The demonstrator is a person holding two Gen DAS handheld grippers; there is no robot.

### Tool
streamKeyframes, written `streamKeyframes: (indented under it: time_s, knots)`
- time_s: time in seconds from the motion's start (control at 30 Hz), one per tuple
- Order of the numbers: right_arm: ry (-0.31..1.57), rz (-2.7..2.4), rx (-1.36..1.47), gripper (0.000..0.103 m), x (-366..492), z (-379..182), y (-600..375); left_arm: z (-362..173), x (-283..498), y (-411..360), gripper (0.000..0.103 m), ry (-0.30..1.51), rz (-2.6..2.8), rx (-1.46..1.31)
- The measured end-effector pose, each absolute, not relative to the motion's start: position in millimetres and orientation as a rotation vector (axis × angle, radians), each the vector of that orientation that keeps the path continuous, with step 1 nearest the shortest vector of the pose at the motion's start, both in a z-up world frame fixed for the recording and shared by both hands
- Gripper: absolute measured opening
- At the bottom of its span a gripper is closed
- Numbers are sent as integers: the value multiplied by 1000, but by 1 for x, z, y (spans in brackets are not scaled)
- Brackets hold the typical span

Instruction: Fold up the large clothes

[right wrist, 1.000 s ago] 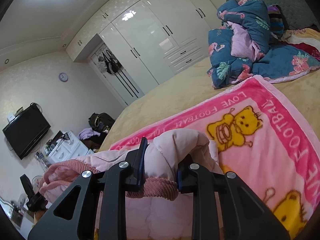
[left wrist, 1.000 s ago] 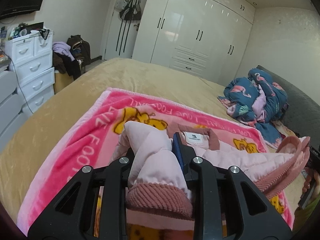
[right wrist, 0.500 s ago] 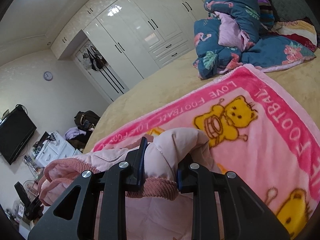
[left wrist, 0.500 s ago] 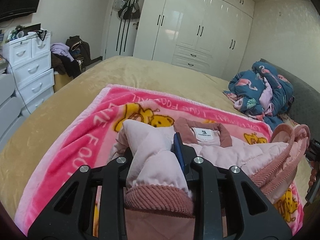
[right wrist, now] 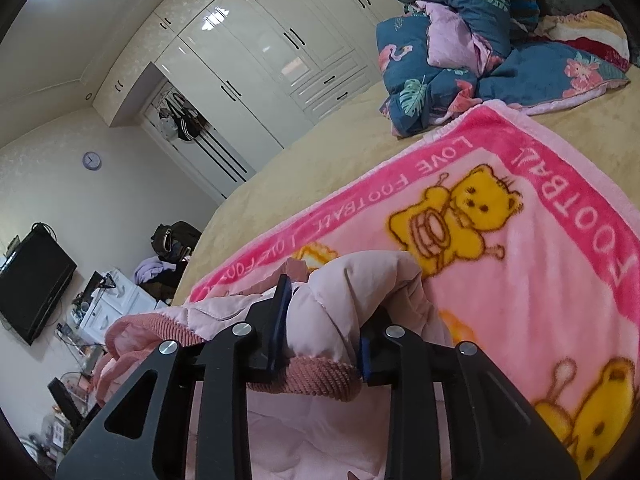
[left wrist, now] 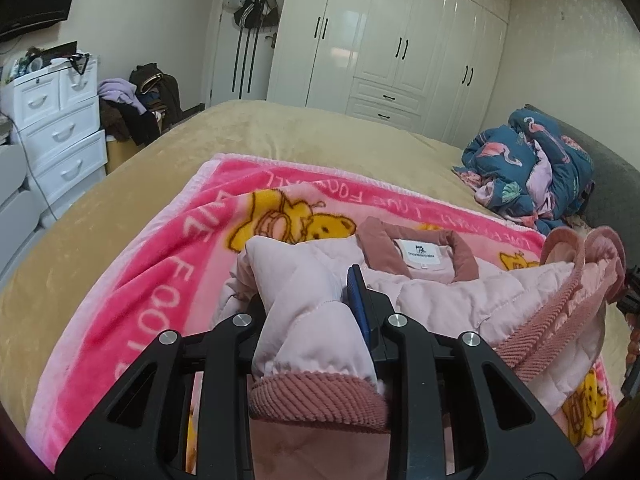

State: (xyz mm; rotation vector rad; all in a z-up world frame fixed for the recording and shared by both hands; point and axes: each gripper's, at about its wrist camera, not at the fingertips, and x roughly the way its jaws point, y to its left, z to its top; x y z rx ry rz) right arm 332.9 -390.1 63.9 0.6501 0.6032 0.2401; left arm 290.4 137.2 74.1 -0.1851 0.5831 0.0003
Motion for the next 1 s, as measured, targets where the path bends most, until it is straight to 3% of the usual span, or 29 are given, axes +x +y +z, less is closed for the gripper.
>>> streamKeyframes:
  time_s: [0.07,0.1,0.2,0.3,0.4,0.57,0.63,0.7,0.87,1.0]
  knots:
    - [612,273,687,36,337,61,-393,69,293,139,20,594,0,-193]
    - [609,295,721,45,336,59,-395,67,294,140,20,599,-1,-201]
    - [571,335,775,93,326,61,-392,62,298,141,22,606,-5,-212]
    - [595,340,670,94,318,58,-371,58,301,140,25,613,-9,-216]
    - [690,370,575,94,315,39,-341,56,303,138,34,617,-23,-223]
    - [834,351,359,94,311,1,-292,62,297,124,66,587,-52,-206]
    - [847,323,245,94,308,-5,-276,71,291,119,85,563,-74,-203]
    - [834,312,179,94,304,-3,-269,81,286,114,94,537,-77,-181]
    - [756,284,215,93,294,15,-285,105,262,108,94,432,5,-61]
    - [717,204,229,93,299,31,-311,78,271,130,94,536,97,-57]
